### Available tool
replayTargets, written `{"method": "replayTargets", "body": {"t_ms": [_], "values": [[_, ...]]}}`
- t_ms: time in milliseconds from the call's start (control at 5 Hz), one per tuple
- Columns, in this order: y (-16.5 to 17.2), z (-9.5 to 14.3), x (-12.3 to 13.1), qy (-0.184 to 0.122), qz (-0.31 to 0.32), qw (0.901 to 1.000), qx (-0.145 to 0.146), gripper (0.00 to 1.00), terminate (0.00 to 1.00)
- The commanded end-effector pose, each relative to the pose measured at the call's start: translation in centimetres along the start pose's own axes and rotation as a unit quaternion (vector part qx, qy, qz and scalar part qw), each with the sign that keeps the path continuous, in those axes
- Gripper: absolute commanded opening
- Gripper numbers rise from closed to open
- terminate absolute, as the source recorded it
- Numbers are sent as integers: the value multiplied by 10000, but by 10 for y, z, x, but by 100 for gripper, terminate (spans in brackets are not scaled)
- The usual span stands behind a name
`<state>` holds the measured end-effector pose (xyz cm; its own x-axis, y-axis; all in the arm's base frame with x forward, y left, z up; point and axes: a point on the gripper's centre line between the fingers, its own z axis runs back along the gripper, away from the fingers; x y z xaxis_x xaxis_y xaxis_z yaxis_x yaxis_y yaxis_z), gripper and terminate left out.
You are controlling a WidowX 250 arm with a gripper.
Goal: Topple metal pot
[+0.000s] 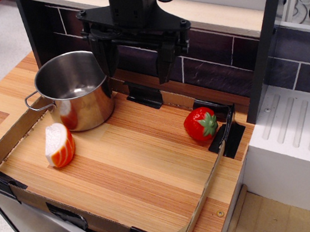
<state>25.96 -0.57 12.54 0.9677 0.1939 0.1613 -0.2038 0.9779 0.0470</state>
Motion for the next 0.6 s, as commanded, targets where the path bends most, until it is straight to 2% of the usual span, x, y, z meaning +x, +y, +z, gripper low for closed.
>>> {"method": "replayTargets", "body": {"t_ms": [0, 200, 400], "values": [[0, 0, 0, 0, 0, 10000, 0, 100, 0], [13, -2, 14, -375, -475, 9981, -153, 100, 0], [29, 1, 26, -237, -1052, 9935, -353, 100, 0]]}}
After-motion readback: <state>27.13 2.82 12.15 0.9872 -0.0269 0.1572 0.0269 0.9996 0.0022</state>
